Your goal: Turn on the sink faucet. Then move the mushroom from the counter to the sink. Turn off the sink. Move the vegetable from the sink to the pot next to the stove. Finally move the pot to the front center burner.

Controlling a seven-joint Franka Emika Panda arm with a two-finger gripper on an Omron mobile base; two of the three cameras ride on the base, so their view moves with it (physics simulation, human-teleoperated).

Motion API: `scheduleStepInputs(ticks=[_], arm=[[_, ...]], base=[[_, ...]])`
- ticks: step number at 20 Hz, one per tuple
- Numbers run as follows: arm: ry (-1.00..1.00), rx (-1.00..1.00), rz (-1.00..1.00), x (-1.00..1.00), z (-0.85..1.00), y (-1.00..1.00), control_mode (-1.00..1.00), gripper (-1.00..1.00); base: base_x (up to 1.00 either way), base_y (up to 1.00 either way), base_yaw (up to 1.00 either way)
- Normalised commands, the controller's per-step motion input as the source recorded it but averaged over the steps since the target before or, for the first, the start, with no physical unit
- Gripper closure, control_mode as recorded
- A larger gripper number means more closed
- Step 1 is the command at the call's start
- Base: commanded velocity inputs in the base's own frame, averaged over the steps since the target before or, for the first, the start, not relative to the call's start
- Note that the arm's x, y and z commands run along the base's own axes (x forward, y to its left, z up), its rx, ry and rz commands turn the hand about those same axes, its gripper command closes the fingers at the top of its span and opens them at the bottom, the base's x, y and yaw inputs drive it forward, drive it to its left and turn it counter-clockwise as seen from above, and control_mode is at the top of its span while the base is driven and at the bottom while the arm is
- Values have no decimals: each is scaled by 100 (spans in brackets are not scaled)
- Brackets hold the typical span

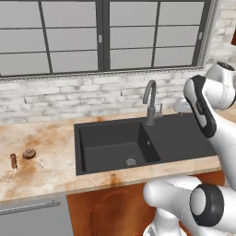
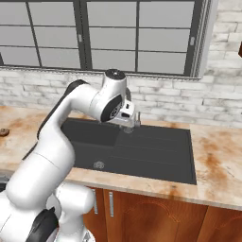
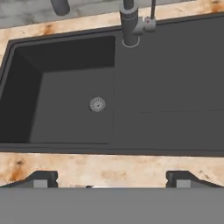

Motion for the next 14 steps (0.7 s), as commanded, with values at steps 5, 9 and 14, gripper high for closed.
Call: scheduleStepInputs(ticks=[5,9,14], arm=[[-2,4,9,57,-25,-57,-100,-100],[-27,4,30,37,-26,-26,-100,-100],[-26,6,41,26,-22,-2,-100,-100]], base=[[0,0,0],[0,0,0],[0,0,0]])
